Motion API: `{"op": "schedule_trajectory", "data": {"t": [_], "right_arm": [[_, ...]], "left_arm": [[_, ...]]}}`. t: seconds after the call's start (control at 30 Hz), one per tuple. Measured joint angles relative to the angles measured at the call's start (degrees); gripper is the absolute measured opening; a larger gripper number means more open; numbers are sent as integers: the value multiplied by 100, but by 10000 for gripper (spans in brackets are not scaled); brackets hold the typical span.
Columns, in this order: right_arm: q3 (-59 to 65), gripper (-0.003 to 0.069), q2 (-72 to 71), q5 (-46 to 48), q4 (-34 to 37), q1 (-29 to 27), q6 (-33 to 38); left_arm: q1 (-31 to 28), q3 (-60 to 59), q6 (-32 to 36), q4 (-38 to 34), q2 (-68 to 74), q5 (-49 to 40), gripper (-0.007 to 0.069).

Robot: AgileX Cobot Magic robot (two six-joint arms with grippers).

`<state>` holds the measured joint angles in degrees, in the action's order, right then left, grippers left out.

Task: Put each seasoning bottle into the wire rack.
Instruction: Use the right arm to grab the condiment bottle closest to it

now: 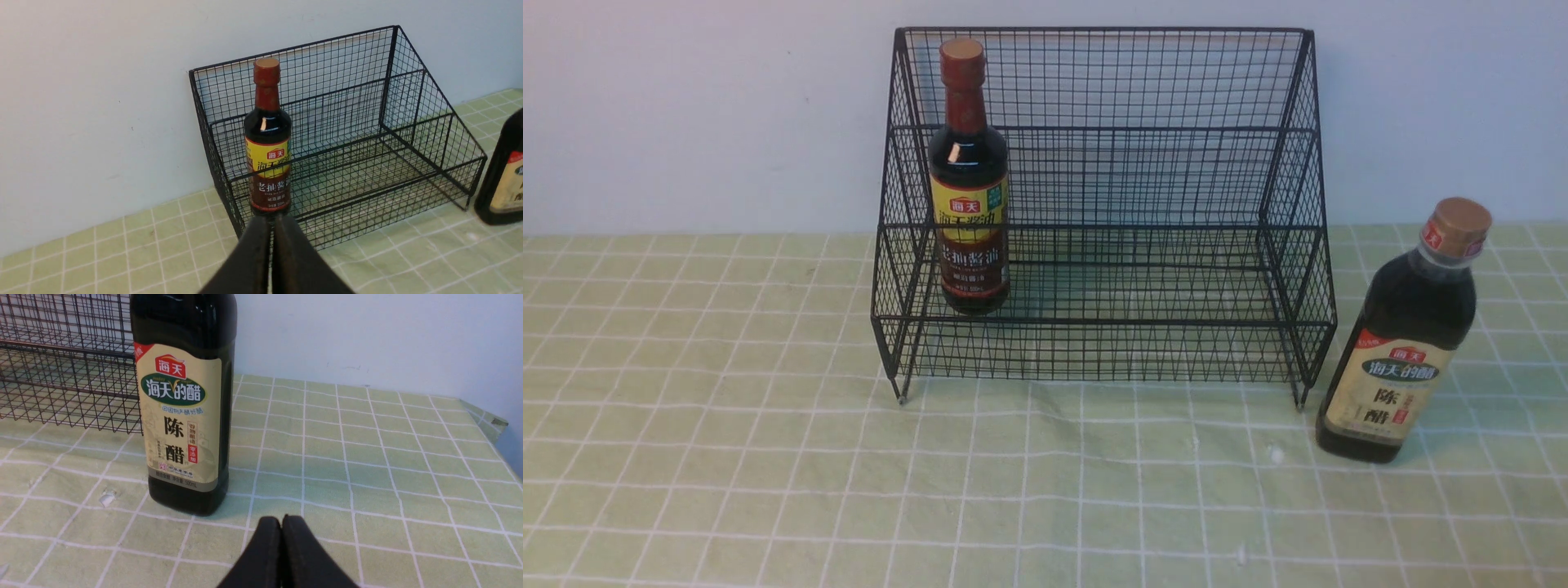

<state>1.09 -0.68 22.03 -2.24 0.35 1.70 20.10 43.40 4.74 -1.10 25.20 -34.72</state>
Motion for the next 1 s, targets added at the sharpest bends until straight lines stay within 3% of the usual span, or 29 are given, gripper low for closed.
{"op": "schedule_trajectory", "data": {"t": [0.23, 0.37, 0.6, 1.0], "right_arm": [[0, -15, 0, 0, 0, 0, 0], [0, -15, 0, 0, -5, 0, 0], [0, -15, 0, 0, -5, 0, 0], [0, -15, 0, 0, -5, 0, 0]], "left_arm": [[-879, -2930, 419, -196, -1752, 1562, -6], [-1355, -4251, 425, -276, -2523, 1825, -6], [-1495, -4506, 425, -318, -2583, 1380, -6], [-1495, -4506, 425, -318, -2583, 1359, -6]]}}
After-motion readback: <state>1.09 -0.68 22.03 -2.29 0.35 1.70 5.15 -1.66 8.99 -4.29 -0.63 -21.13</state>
